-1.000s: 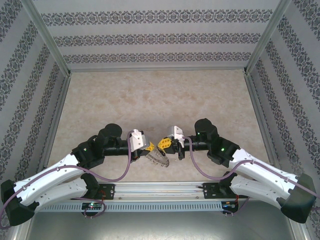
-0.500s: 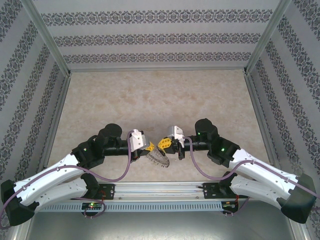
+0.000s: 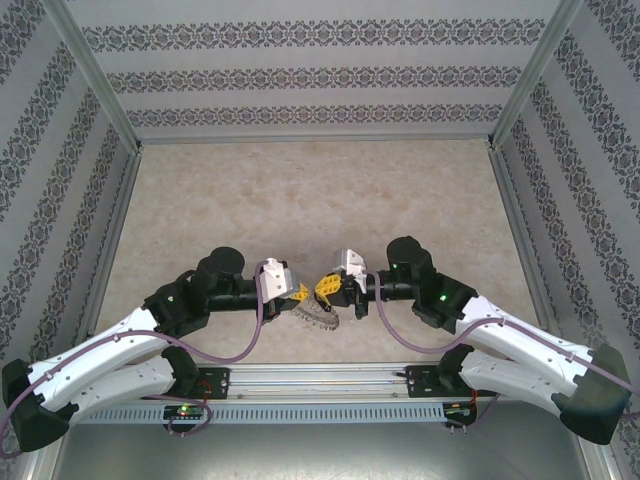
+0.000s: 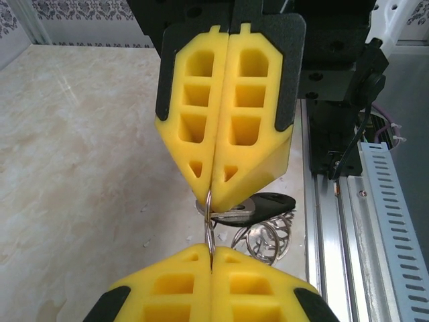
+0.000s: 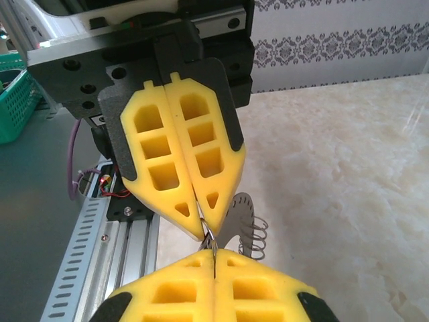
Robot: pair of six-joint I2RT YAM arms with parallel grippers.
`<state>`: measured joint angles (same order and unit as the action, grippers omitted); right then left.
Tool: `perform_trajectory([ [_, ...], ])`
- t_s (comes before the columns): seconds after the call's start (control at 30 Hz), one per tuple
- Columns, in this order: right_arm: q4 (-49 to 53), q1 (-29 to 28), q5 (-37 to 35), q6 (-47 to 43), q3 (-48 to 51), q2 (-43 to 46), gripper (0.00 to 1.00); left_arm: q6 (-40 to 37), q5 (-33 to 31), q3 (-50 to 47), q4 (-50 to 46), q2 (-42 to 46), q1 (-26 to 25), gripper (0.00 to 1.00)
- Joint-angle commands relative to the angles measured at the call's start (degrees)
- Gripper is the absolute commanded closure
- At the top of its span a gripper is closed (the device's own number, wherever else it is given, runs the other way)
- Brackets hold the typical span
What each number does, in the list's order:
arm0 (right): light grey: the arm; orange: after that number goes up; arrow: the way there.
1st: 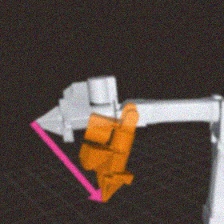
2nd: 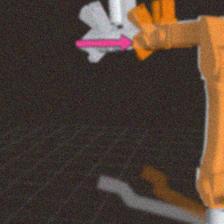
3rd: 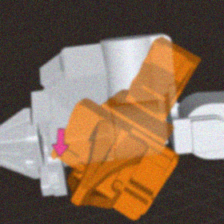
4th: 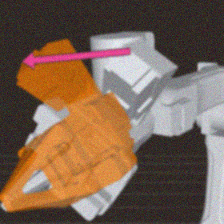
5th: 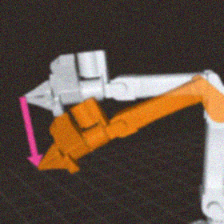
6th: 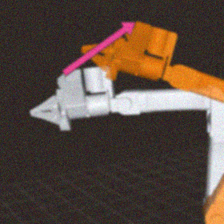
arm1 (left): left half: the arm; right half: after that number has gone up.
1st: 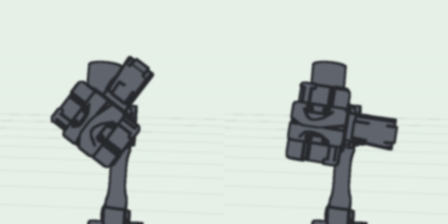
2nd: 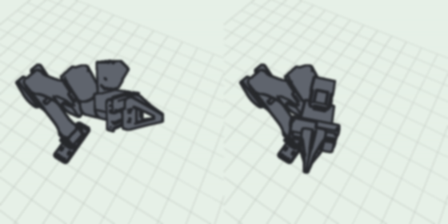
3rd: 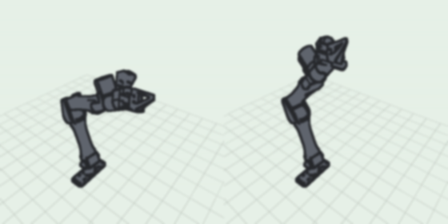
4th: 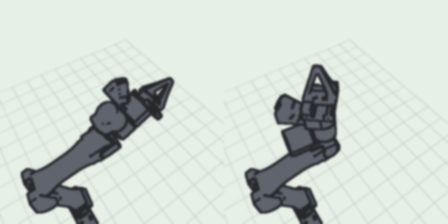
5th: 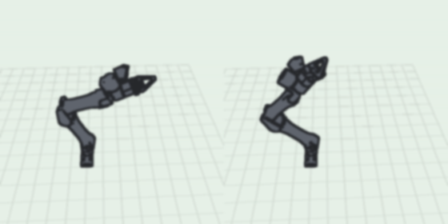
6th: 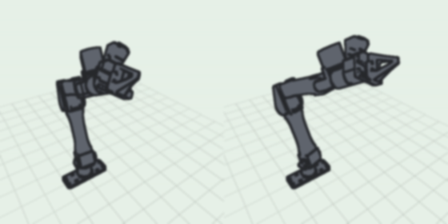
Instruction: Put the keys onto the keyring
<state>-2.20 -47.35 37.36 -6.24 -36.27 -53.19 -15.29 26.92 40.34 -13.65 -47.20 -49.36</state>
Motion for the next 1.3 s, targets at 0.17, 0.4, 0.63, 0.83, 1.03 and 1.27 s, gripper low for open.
perform_trajectory([
  [0.17, 1.54, 1.85, -1.89, 5.74, -2.84, -3.51, 1.0, -1.92, 1.78, 1.43, 2.67, 0.01, -0.12, 1.0],
  [0.4, 3.15, 3.4, 0.19, 7.96, -4.05, -4.94, 1.0, -2.46, 0.66, 1.53, 1.96, 0.27, -0.73, 1.0],
  [0.63, 5.51, 3.42, 0.87, 8.23, -5.28, -7.06, 1.0, -2.72, 0.41, 1.76, 1.56, 0.26, -1.0, 1.0],
  [0.83, 6.79, 3.85, 1.29, 8.78, -5.9, -7.97, 1.0, -2.9, 0.18, 1.65, 1.56, 0.31, -1.11, 1.0],
  [1.03, 8.0, 4.14, 1.75, 9.07, -6.71, -9.22, 1.0, -2.99, 0.03, 1.7, 1.54, 0.33, -1.25, 1.0],
  [1.27, 7.67, 4.52, 1.66, 9.6, -6.88, -8.95, 1.0, -3.16, -0.2, 1.8, 1.34, 0.3, -1.35, 1.0],
])
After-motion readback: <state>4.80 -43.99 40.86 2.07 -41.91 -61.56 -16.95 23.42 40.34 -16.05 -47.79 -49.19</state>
